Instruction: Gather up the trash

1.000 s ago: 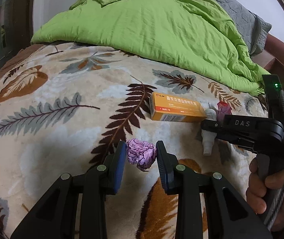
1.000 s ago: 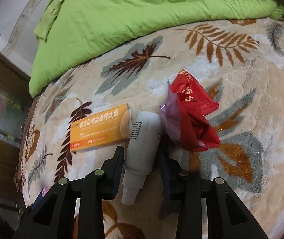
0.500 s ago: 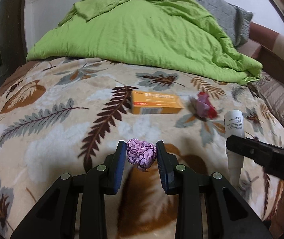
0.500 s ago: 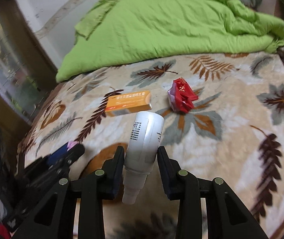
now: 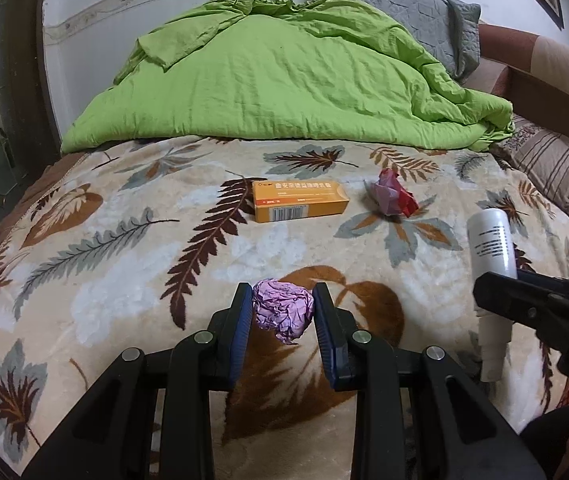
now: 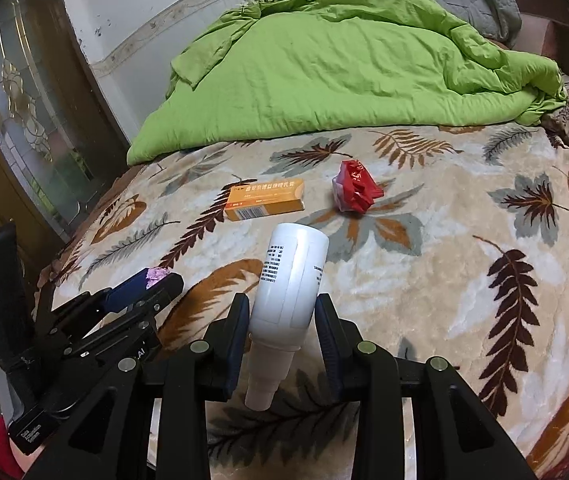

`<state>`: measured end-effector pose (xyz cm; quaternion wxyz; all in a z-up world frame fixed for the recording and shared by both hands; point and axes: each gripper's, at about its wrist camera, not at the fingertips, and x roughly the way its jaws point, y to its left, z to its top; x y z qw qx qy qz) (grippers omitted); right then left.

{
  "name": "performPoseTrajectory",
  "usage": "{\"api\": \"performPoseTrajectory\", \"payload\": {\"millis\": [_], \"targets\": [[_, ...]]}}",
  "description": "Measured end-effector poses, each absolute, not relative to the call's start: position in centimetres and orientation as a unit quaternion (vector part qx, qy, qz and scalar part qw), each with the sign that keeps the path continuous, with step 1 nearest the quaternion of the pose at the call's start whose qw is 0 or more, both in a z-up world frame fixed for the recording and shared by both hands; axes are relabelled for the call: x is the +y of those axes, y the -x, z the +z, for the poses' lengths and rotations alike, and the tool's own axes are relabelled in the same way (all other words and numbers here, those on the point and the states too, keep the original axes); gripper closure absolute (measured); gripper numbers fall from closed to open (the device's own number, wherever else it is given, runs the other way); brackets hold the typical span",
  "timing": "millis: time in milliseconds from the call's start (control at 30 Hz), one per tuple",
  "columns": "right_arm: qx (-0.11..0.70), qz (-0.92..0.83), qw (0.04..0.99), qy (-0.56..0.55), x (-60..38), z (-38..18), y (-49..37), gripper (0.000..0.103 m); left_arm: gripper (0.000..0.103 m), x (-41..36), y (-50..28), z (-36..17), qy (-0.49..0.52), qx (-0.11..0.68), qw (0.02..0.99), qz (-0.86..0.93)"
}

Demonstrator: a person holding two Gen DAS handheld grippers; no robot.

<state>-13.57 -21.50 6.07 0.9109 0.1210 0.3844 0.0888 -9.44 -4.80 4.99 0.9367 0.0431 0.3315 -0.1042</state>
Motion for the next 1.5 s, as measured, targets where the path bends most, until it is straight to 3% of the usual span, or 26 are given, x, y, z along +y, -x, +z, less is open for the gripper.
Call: {"api": "performPoseTrajectory", "payload": {"millis": [1500], "targets": [[0.383, 0.088, 0.911, -0.122, -21.71, 5.98, 13.53, 0.067, 0.074, -4.32, 9.23, 4.80, -0.045, 0.331, 0.937, -0.103]]}}
